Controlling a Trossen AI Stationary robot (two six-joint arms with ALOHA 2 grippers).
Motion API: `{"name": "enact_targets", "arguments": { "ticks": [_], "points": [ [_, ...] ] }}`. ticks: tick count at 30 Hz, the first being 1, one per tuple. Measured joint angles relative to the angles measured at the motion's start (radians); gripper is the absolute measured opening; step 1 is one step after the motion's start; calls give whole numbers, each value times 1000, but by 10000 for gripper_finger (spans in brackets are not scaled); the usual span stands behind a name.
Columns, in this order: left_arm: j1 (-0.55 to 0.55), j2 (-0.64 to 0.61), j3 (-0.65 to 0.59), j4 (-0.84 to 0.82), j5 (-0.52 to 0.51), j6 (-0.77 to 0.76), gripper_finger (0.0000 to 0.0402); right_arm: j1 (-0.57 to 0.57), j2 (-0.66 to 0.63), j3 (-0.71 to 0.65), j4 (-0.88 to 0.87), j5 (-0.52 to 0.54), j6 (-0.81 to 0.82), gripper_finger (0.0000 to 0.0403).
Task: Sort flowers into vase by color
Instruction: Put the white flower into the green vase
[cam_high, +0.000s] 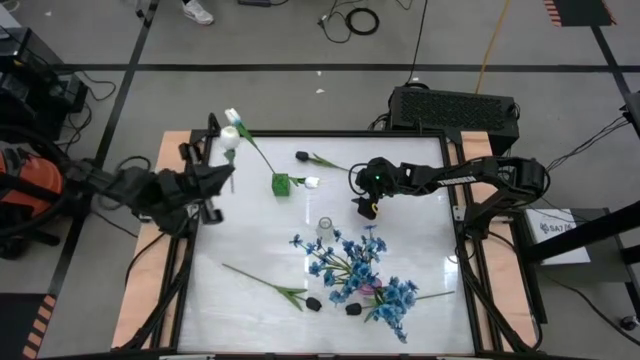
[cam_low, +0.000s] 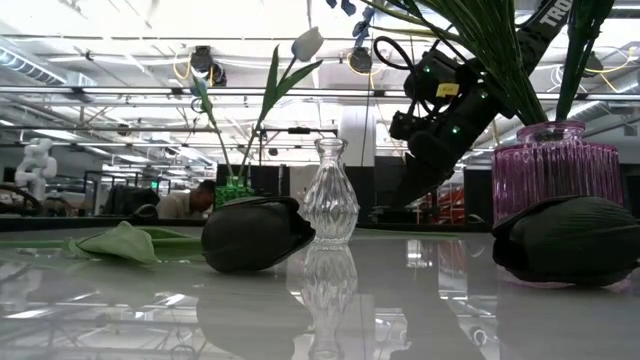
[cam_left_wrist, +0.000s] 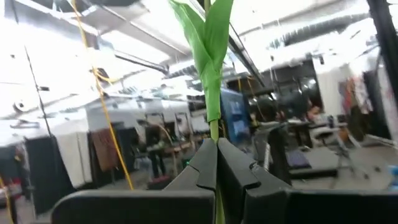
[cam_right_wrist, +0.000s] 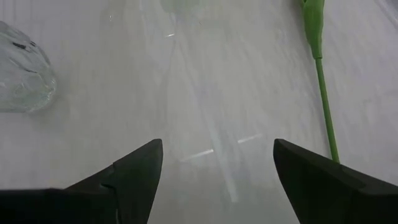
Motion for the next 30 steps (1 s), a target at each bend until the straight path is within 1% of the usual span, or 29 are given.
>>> {"name": "enact_targets", "arguments": {
  "ticks": [5,7,11,15,19,25,30],
  "points": [
    [180,110,-86,307,104,-6,2,0,0,0,15,0,-1,297],
    [259,144,-119,412,166,-63,1,0,0,0,15,0,-1,297],
    [403,213,-166,515,320,-201,1,0,0,0,15,0,-3,297],
    [516,283,-208,620,396,-270,1,0,0,0,15,0,-7,297],
    [586,371,-247,729,481,-338,1,0,0,0,14,-1,-5,297],
    [644,499,-293,889,492,-374,1,0,0,0,14,-1,-5,297],
    [690,609,-295,959,492,-409,1,0,0,0,14,-1,-5,297]
  ]
}}
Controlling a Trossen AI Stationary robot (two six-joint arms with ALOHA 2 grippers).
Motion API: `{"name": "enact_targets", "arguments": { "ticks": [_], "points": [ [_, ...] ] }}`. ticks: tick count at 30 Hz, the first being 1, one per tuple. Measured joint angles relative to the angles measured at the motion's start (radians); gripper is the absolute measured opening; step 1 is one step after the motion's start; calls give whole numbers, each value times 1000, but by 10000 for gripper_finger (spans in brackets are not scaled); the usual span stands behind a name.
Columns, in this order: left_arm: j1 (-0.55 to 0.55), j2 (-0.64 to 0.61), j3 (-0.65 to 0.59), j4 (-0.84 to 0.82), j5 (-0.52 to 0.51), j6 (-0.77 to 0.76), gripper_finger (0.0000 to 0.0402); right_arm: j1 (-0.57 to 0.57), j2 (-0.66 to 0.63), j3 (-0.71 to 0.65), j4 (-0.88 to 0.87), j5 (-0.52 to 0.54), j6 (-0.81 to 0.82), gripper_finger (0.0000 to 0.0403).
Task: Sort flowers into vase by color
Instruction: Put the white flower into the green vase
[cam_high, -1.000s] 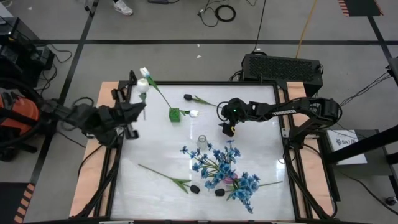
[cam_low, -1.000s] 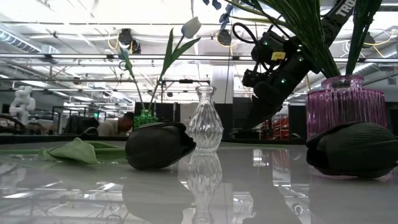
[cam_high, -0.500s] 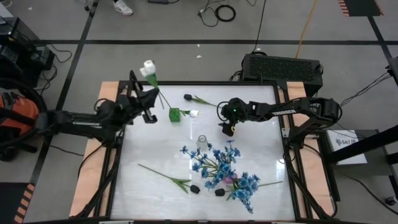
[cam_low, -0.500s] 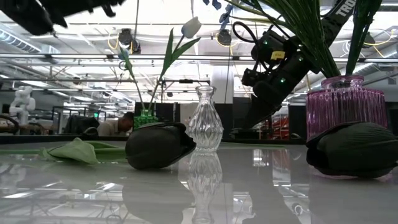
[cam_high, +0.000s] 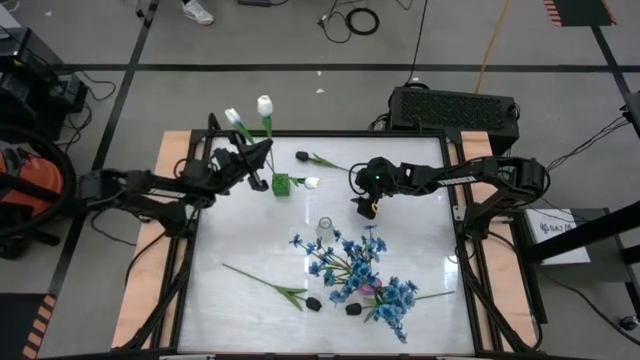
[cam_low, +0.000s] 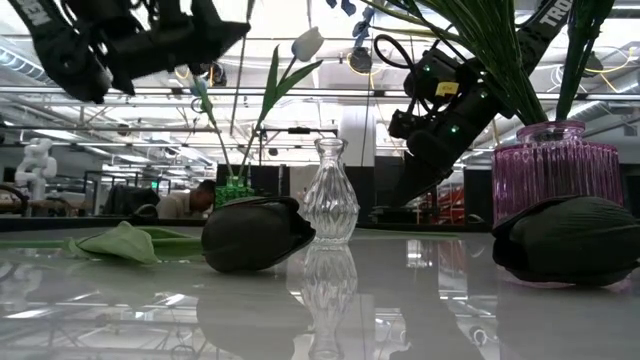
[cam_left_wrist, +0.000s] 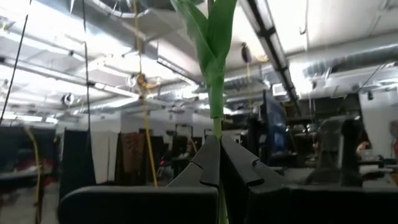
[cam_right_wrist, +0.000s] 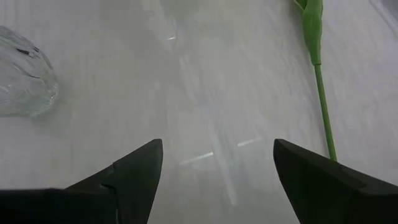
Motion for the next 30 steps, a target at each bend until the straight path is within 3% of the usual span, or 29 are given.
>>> {"name": "enact_targets", "arguments": {
  "ticks": [10,30],
  "points": [
    [46,180,2,80,-3,-67,1,8,0,0,0,-25,5,297],
    [92,256,4,80,-37,-92,1,13,0,0,1,-25,6,297]
  ]
}}
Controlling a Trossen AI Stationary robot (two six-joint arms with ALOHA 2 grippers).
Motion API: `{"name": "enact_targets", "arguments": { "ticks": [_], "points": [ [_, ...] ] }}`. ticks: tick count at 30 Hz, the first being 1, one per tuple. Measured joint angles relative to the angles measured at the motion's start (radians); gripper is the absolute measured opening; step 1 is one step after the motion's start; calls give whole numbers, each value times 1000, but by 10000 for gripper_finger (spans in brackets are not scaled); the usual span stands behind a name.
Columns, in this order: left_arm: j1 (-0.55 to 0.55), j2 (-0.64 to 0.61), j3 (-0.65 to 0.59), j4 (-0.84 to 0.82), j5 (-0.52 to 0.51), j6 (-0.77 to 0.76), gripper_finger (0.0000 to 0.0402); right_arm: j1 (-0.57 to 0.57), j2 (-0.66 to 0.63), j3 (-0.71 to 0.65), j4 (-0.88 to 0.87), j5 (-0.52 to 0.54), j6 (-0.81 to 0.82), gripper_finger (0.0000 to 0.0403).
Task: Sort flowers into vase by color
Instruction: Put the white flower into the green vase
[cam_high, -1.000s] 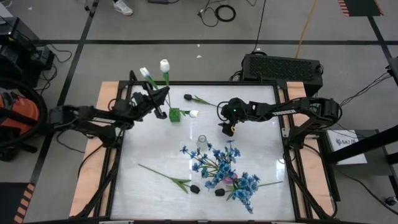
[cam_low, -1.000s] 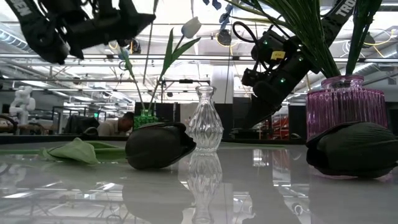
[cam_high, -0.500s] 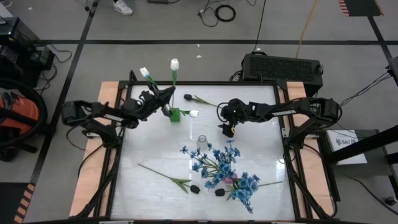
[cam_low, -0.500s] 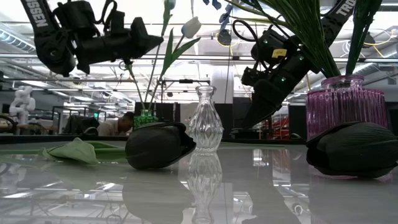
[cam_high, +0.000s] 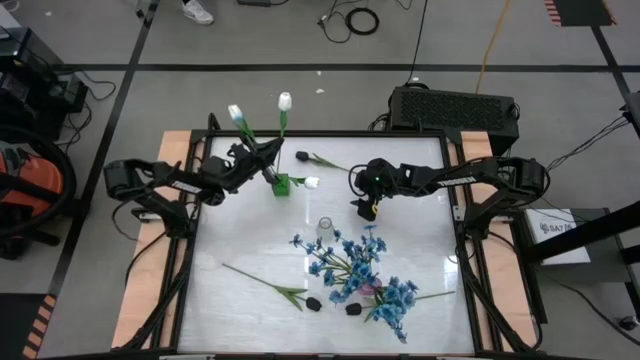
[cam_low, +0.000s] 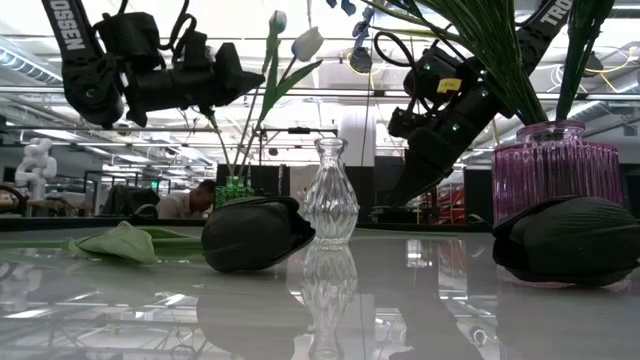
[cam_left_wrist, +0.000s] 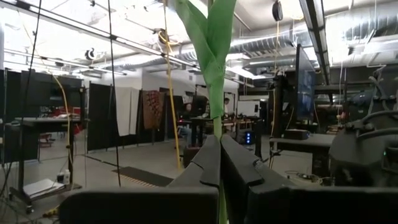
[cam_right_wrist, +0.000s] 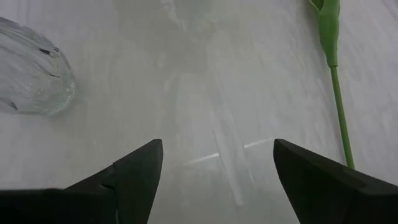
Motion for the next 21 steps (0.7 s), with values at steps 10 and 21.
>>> {"name": "enact_targets", "arguments": {
  "ticks": [10,21],
  "points": [
    [-9,57,49,-1,1,-1,1,0,0,0,6,0,0,297],
    [-10,86,40,-1,-11,7,1,0,0,0,-2,0,0,297]
  ]
}}
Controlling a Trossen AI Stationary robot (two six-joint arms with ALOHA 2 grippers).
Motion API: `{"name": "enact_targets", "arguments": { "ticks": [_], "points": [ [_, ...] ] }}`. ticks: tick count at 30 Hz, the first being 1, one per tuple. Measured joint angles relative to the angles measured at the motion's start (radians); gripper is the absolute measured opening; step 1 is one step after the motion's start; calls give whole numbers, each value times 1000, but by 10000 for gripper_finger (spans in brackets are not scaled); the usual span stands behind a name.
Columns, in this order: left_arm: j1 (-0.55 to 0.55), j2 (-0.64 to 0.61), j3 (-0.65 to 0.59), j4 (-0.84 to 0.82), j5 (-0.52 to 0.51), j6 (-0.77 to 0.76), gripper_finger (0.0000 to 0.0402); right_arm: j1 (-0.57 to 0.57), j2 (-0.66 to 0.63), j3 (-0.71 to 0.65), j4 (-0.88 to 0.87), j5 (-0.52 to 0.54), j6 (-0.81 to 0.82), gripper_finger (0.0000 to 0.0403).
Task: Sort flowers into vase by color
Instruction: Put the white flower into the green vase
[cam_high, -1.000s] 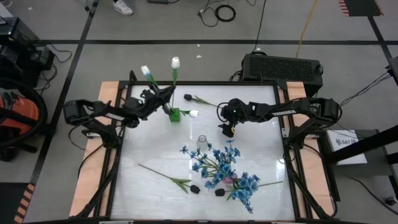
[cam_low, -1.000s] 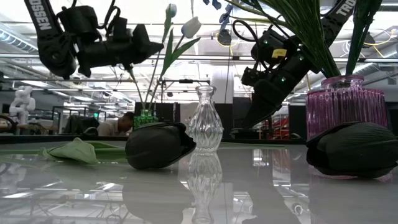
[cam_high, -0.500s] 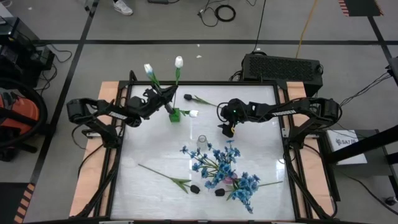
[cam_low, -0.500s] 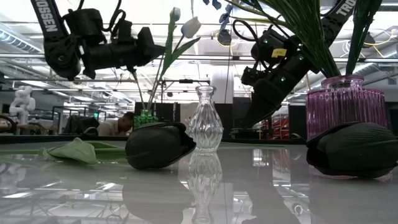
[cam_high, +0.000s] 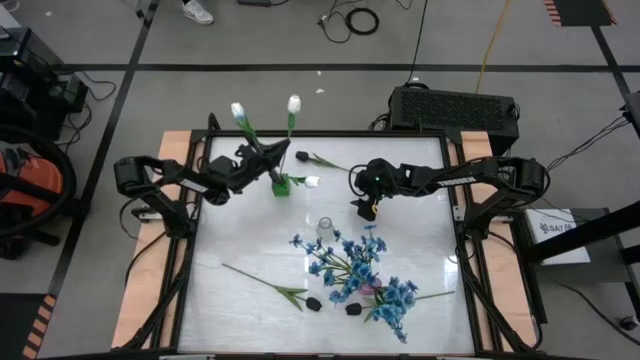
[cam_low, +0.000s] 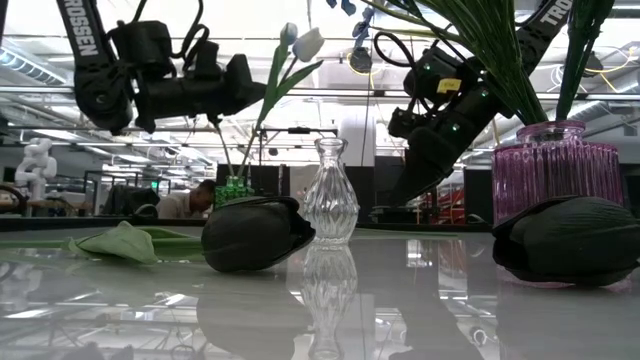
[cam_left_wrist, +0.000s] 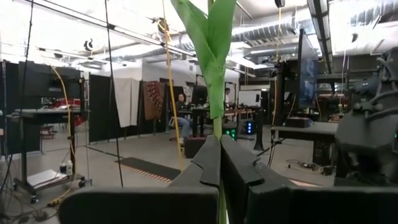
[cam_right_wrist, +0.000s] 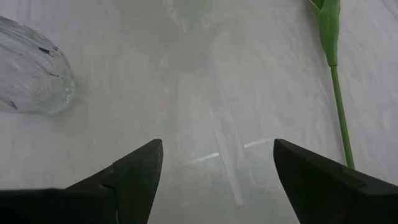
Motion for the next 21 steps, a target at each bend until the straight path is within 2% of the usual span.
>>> {"name": "enact_targets", "arguments": {
  "ticks": [9,21],
  "points": [
    [0,0,-51,-9,0,-5,3,21,0,0,-1,0,18,297],
    [0,0,-94,-12,-4,-9,55,33,0,0,-1,0,26,297]
  ]
}}
